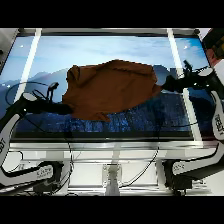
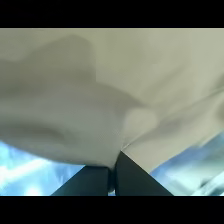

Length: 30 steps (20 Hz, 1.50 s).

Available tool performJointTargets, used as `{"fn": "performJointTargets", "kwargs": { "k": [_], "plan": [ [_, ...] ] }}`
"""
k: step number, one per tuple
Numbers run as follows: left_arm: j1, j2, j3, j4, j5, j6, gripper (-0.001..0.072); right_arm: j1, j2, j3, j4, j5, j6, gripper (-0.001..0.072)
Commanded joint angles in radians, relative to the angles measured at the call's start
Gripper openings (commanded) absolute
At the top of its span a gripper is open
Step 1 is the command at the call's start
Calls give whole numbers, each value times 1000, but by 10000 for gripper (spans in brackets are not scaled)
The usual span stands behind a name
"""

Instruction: Fold the clothes and pants, and hang the long-sleeved shirts on hangers.

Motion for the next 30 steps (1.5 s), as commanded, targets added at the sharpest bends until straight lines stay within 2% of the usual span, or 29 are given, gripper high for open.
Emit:
{"fn": "performJointTargets", "kwargs": {
  "k": [1,6,8,10,15,18,20,24,26,28,30],
  "plan": [
    [1,99,111,-118,2,5,12,0,159,1,90,-12,-135,15],
    [1,352,328,-159,11,13,12,0,483,1,95,-29,-146,15],
    [1,463,377,-159,56,91,12,0,625,1,94,-54,-140,15],
    [1,584,382,-159,175,117,12,0,769,1,93,-88,-122,15],
    [1,854,382,-159,496,117,12,0,1096,2,87,-192,-109,15],
    [1,960,382,-152,628,117,12,0,1227,42,56,-284,-108,15],
    [1,998,382,-118,635,117,12,0,1249,90,41,-300,-108,15],
    [1,975,362,-105,548,113,12,0,1191,114,10,-288,-84,14],
    [1,922,329,-71,469,10,11,0,1109,114,-38,-212,-29,15],
    [1,827,294,6,369,-94,11,0,982,114,-79,-71,24,15],
    [-4,672,273,-5,306,-102,11,0,828,100,-66,42,34,15]
  ]
}}
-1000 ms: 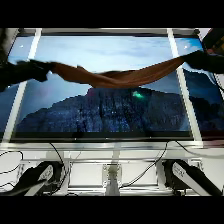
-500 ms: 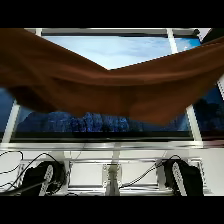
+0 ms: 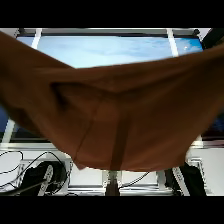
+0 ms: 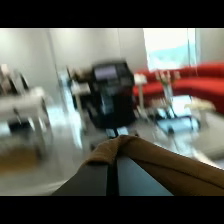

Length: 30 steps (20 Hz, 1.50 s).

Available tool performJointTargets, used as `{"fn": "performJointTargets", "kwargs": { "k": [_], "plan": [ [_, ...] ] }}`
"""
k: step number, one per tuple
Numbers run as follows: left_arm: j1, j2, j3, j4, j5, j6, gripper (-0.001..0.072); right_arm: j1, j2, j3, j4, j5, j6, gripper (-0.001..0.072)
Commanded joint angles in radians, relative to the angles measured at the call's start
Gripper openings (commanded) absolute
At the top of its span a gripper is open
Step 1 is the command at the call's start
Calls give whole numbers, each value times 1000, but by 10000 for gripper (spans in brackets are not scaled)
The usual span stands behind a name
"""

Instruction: Fold the clothes and pants, and hang the long-sleeved shirts on hangers.

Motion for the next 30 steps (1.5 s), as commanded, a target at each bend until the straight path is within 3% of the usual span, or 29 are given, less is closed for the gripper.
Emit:
{"fn": "performJointTargets", "kwargs": {
  "k": [1,5,8,14,17,23,26,30],
  "plan": [
    [-16,-232,-32,10,-118,-75,11,0,-244,-18,-16,192,64,15],
    [-108,-597,-31,-18,-75,-74,11,0,-574,-42,-7,188,80,15],
    [-169,-811,-29,-20,17,-75,10,15,-796,-42,34,62,81,15],
    [-209,-937,-28,-64,269,-101,9,97,-1005,-42,51,-199,81,15],
    [-142,-936,-28,-60,116,-237,9,98,-1009,-40,40,-182,112,15],
    [53,-938,-29,-47,-378,-250,8,94,-1011,-36,-205,116,171,15],
    [56,-938,-29,111,-462,-261,8,94,-1011,-36,-224,169,171,15],
    [17,-938,-29,275,-467,-307,9,109,-1011,-67,-221,162,185,15]
  ]
}}
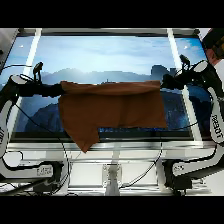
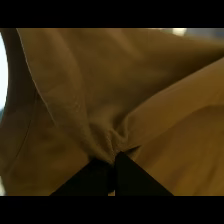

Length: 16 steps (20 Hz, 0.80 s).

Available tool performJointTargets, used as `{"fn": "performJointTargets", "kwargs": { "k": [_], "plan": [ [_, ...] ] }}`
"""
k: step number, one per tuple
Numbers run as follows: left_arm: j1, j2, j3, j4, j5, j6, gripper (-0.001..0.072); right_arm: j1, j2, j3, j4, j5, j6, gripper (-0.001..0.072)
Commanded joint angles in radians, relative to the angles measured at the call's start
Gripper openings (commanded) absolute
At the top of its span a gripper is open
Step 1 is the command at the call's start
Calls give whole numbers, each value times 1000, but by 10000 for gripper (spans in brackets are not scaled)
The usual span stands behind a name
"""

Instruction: Fold the clothes and pants, and hang the long-sleeved shirts on hangers.

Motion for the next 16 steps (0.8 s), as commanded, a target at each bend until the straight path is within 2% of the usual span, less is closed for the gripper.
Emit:
{"fn": "performJointTargets", "kwargs": {
  "k": [1,5,6,7,8,9,11,13,15,16],
  "plan": [
    [-17,-1,-1,137,-44,-28,9,22,0,-31,-18,24,14,15],
    [-18,-1,0,130,-23,-28,16,50,0,-86,-33,-27,15,15],
    [-18,0,0,130,-25,-28,89,50,-1,-88,-36,-22,15,32],
    [-18,0,0,130,-38,-28,273,50,0,-87,-36,-13,15,184],
    [-18,0,0,130,-58,-28,535,50,2,-87,-39,-2,14,418],
    [-18,0,0,130,-74,-29,711,50,2,-82,-47,10,14,515],
    [-17,4,0,135,-94,-28,702,47,10,-69,-75,16,14,509],
    [-17,18,8,175,-94,-28,701,30,27,-43,-118,40,14,400],
    [-17,46,41,254,-116,-35,694,-15,53,-13,-164,76,14,380],
    [-17,67,60,296,-119,-58,684,-51,68,0,-166,95,14,347]
  ]
}}
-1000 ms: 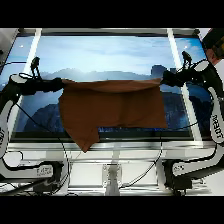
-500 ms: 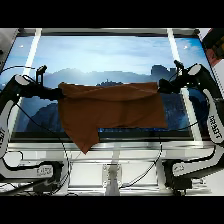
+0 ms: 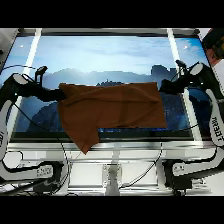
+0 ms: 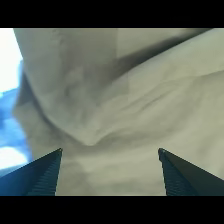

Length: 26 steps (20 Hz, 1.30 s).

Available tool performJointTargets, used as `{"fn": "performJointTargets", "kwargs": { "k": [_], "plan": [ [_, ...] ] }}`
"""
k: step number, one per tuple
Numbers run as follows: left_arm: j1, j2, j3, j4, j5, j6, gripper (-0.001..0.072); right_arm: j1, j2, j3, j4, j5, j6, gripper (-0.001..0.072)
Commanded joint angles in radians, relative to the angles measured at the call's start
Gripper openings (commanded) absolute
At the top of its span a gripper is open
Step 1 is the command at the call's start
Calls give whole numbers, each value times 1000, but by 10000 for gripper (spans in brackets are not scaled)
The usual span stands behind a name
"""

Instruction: Fold the clothes and pants, and hang the long-sleeved shirts on hangers.

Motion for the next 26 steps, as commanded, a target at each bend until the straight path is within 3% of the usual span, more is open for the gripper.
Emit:
{"fn": "performJointTargets", "kwargs": {
  "k": [1,2,3,7,12,13,14,15,16,23,26],
  "plan": [
    [0,63,53,146,-26,-39,568,-98,48,40,-47,70,-3,239],
    [0,97,67,180,-26,-37,445,-143,70,40,-48,94,-11,197],
    [0,141,76,211,-26,-37,430,-194,91,40,-48,130,-37,198],
    [0,333,77,323,-45,-38,430,-385,168,-43,-39,310,-177,197],
    [0,455,77,336,-44,-48,430,-497,293,-474,113,318,-294,211],
    [0,459,77,335,-44,-63,430,-494,297,-545,124,305,-293,213],
    [0,457,77,336,-45,-80,430,-493,297,-607,154,280,-293,266],
    [0,455,77,336,-45,-90,430,-493,296,-659,194,252,-293,427],
    [0,454,77,336,-45,-90,430,-493,297,-706,232,211,-293,486],
    [0,453,71,328,-61,-90,430,-492,290,-820,339,50,-258,481],
    [0,453,37,325,-59,-89,429,-492,282,-820,353,15,-258,429]
  ]
}}
